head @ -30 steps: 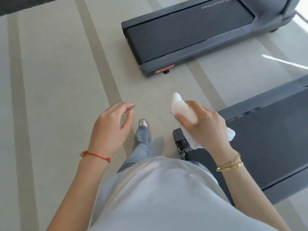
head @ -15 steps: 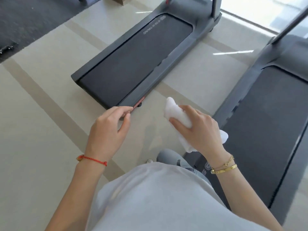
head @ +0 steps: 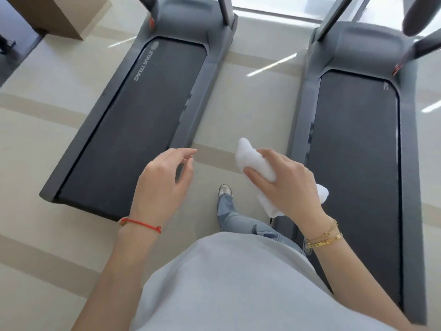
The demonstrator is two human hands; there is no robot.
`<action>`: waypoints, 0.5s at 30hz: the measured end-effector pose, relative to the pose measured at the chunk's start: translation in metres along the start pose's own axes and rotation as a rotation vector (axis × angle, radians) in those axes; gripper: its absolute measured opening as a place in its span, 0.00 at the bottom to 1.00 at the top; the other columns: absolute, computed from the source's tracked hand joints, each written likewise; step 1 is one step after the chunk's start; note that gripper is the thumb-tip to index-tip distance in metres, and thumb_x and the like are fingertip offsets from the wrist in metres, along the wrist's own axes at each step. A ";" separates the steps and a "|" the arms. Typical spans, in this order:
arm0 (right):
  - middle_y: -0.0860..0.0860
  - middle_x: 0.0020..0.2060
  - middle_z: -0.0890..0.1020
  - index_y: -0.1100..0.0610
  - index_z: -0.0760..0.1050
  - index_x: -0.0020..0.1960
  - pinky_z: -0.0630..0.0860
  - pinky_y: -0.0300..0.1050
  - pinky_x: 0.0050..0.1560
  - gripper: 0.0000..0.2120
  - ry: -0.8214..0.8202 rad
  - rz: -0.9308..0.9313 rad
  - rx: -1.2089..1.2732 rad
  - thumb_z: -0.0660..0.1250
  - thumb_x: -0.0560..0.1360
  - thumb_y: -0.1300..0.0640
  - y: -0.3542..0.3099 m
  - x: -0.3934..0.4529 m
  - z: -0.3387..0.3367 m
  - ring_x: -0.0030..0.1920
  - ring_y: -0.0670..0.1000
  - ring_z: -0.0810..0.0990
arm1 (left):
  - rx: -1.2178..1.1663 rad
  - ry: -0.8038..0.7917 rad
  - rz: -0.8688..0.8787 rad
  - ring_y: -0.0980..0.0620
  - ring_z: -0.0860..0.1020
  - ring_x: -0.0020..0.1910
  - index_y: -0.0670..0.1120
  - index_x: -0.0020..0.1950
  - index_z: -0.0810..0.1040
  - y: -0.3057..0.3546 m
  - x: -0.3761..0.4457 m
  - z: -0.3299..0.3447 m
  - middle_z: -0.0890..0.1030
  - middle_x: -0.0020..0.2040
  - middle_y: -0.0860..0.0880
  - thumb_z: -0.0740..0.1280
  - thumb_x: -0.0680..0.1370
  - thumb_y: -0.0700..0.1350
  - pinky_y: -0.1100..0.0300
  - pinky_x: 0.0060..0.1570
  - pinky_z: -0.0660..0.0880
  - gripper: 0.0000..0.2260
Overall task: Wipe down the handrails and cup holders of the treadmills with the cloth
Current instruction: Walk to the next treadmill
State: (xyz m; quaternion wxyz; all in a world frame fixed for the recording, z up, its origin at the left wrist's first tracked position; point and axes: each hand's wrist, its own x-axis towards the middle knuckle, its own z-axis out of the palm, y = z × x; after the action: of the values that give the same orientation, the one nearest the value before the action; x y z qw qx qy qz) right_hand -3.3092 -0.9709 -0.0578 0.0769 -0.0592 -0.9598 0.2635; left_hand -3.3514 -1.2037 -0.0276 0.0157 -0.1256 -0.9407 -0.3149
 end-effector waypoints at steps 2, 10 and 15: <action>0.44 0.42 0.82 0.46 0.75 0.58 0.67 0.42 0.35 0.18 0.017 0.019 -0.009 0.63 0.74 0.37 0.002 0.038 0.001 0.37 0.53 0.79 | -0.006 -0.026 0.040 0.53 0.80 0.54 0.45 0.61 0.80 0.001 0.047 0.001 0.83 0.54 0.51 0.63 0.81 0.42 0.54 0.57 0.77 0.11; 0.43 0.43 0.82 0.45 0.75 0.59 0.69 0.43 0.36 0.19 0.115 0.121 -0.028 0.62 0.74 0.35 0.015 0.171 -0.011 0.38 0.50 0.79 | -0.022 -0.099 0.192 0.51 0.81 0.54 0.44 0.61 0.80 0.014 0.217 0.011 0.83 0.54 0.50 0.63 0.81 0.41 0.50 0.57 0.77 0.11; 0.43 0.44 0.82 0.44 0.75 0.59 0.74 0.44 0.36 0.20 0.202 0.206 -0.058 0.60 0.74 0.34 0.033 0.232 -0.020 0.37 0.51 0.80 | -0.053 -0.153 0.303 0.51 0.81 0.53 0.44 0.61 0.80 0.030 0.308 0.028 0.83 0.54 0.50 0.63 0.81 0.41 0.49 0.56 0.77 0.11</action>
State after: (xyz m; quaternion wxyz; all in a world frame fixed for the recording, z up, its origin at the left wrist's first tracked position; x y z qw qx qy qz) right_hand -3.5314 -0.8974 -0.0307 0.1441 -0.1859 -0.9432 0.2348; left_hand -3.6407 -1.0937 0.0008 -0.0121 -0.2899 -0.9009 -0.3229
